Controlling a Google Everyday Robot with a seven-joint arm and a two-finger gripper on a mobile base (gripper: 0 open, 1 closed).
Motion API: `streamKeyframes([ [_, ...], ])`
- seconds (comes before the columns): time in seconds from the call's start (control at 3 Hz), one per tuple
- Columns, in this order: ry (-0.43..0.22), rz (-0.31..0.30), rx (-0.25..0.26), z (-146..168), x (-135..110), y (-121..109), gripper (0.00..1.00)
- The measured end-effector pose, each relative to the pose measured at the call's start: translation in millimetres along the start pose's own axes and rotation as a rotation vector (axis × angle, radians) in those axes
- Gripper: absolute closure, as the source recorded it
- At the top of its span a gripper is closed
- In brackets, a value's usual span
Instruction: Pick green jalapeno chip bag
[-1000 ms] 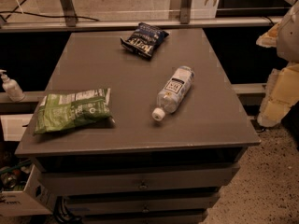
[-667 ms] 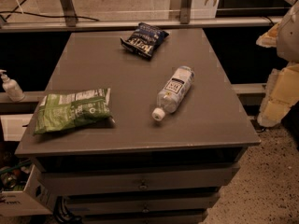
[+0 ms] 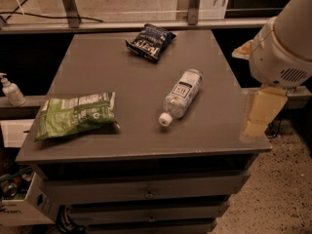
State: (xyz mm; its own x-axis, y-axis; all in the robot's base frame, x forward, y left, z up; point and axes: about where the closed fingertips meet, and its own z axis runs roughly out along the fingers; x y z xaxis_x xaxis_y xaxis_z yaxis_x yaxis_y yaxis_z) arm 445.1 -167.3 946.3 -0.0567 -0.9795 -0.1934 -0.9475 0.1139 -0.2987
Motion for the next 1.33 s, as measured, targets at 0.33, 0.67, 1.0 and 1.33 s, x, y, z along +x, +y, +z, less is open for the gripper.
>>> streamKeyframes([
  [0.33, -0.066, -0.071, -0.019, 19.5, -36.2, 10.8, 0.0],
  [0.67, -0.141, -0.134, -0.045, 26.9, -74.9, 27.8, 0.0],
  [1.0, -0.215, -0.193, -0.068, 30.0, -115.9, 42.1, 0.0],
  [1.33, -0.283, -0.254, -0.08, 32.0, -156.4, 51.6, 0.0],
])
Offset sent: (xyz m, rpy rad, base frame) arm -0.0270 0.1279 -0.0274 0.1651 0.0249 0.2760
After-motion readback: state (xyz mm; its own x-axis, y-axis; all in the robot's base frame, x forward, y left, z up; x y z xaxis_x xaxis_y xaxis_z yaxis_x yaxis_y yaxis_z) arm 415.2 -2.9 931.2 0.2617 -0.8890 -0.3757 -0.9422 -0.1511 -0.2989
